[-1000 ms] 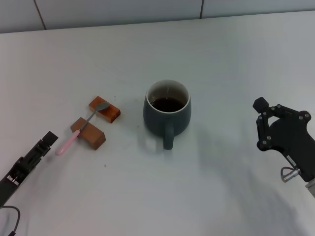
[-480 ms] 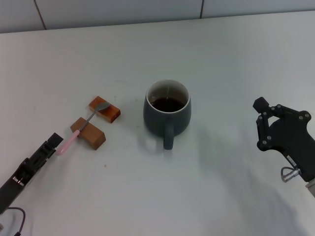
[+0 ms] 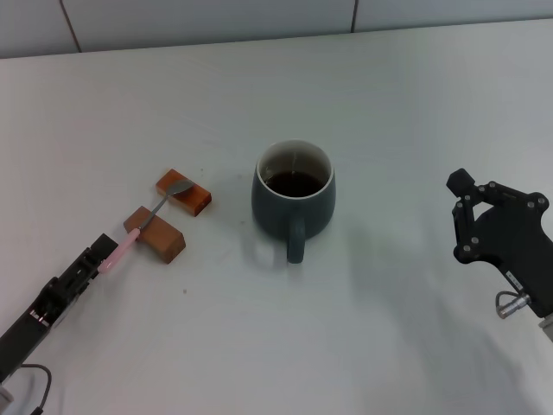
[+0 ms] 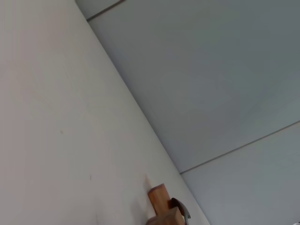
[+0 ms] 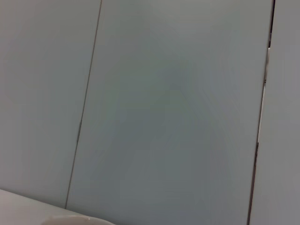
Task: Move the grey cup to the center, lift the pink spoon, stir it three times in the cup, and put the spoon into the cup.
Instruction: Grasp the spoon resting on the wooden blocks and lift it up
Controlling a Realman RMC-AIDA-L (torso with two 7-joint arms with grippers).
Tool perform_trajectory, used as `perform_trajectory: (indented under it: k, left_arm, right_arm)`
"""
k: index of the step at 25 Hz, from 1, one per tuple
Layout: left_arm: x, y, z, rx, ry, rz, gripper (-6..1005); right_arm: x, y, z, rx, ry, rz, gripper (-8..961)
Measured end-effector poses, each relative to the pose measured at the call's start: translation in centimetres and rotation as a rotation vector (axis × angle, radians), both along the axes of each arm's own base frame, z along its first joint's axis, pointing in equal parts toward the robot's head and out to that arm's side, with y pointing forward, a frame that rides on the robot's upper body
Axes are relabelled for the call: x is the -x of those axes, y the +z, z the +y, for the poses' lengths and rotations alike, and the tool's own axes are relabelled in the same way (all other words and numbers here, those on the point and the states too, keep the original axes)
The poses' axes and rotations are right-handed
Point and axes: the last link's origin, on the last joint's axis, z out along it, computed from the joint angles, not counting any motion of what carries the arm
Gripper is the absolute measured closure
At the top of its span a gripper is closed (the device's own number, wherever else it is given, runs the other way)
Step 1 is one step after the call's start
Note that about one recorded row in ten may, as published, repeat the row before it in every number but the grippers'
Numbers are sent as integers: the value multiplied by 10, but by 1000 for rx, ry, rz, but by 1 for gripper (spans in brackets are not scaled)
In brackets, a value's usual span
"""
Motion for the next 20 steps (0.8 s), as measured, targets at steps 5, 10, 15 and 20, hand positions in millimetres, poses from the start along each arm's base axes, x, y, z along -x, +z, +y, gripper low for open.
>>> perform_trajectory:
  k: [5,10,15,20]
  left_arm:
    - [-2,-2,2,5,-3,-6,299]
    - [-4,-4,4,12,-7,-14,301]
    - [-7,-5,7,16,-12,-21,303]
    - [-8,-7,8,21,-14,-26,306]
  right_arm:
    - [0,1,1,-2,2,-1,954]
    - [0,2,2,-4,5,-2,954]
    - [0,2,2,-4,6,-1,954]
    - [0,1,2,-3,7,0,954]
